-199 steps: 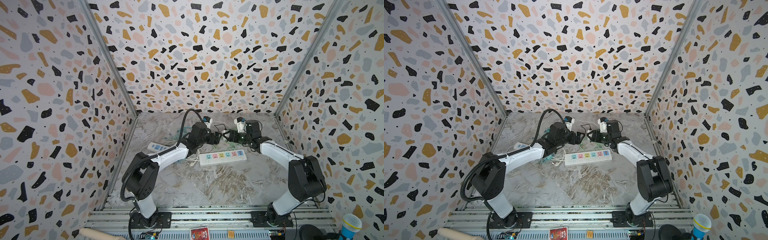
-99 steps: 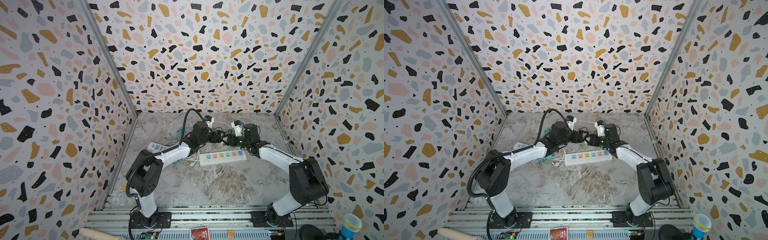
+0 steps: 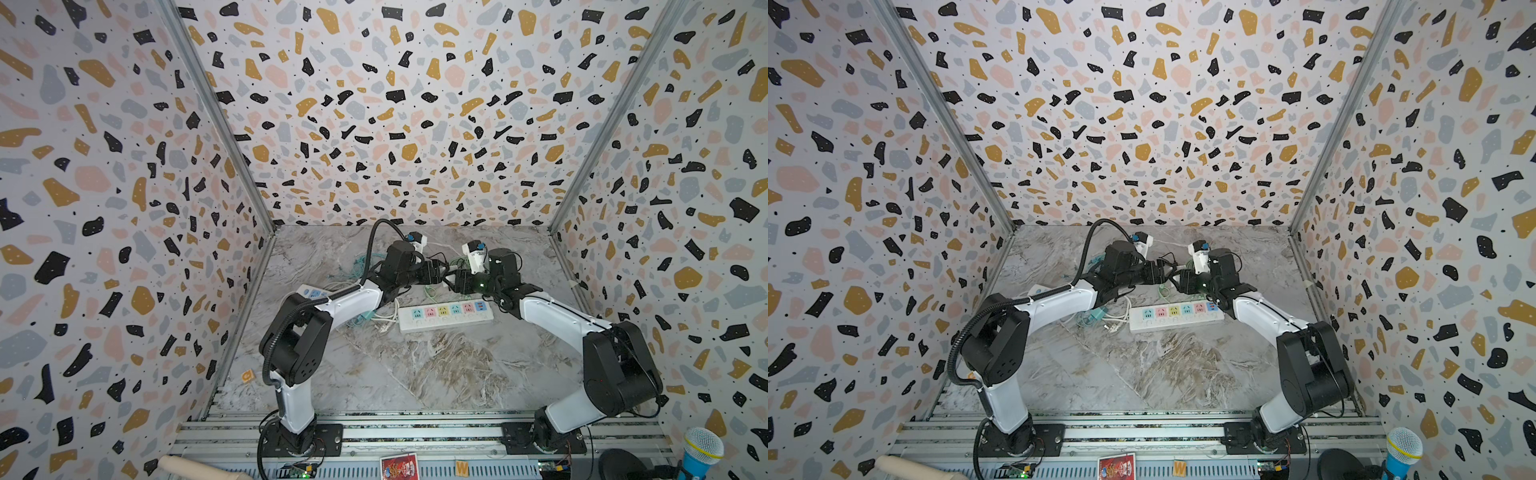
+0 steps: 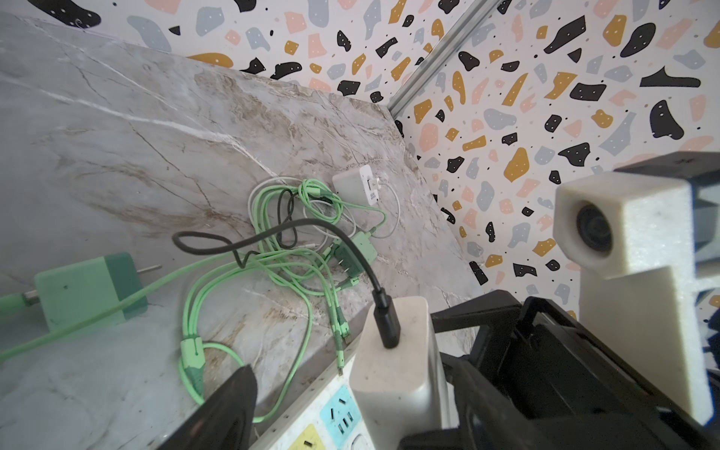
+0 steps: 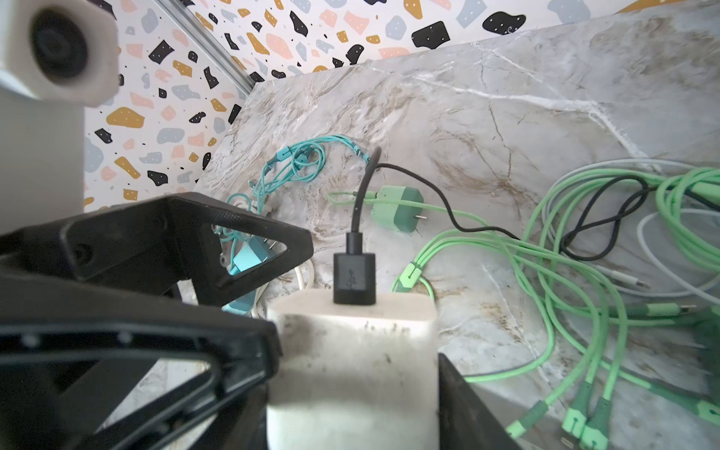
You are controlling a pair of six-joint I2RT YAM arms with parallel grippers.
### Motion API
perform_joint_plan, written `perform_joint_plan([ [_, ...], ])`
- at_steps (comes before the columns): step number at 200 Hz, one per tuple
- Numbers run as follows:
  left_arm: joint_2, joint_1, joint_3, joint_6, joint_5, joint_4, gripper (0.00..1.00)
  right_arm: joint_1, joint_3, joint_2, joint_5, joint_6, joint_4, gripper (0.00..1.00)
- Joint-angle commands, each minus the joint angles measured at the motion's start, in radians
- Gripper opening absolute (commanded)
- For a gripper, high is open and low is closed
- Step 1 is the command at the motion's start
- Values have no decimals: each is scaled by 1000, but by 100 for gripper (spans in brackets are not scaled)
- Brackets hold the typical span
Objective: Insert plugs into power strip
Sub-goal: Pass the plug.
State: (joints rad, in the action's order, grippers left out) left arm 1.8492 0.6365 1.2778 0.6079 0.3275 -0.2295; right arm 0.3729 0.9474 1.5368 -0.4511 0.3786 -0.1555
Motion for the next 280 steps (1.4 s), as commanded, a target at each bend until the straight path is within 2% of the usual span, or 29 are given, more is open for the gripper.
perform_joint_plan([
  [1, 26, 5, 39, 23, 70, -14, 78, 17, -2, -65, -10, -28, -78, 43],
  [57, 52, 5, 51, 46, 148, -14, 65, 22, -15, -84, 6, -40, -92, 43],
  [114, 63, 5, 61, 10, 206, 32, 58, 21, -21, -91, -13, -47, -116, 43],
  [148, 84, 5, 88, -10, 262, 74, 47, 21, -5, -83, -14, -66, -111, 43],
  [159, 83, 5, 91, -13, 266, 83, 47, 21, 2, -79, -12, -73, -105, 43],
  [223, 96, 5, 119, -44, 358, 137, 23, 15, 24, -60, -11, -75, -104, 43],
  [252, 110, 5, 131, -56, 370, 163, 11, 11, 27, -64, -11, -79, -101, 48],
  [280, 105, -1, 152, -116, 338, 234, 5, -1, 22, -75, -11, -85, -88, 57],
])
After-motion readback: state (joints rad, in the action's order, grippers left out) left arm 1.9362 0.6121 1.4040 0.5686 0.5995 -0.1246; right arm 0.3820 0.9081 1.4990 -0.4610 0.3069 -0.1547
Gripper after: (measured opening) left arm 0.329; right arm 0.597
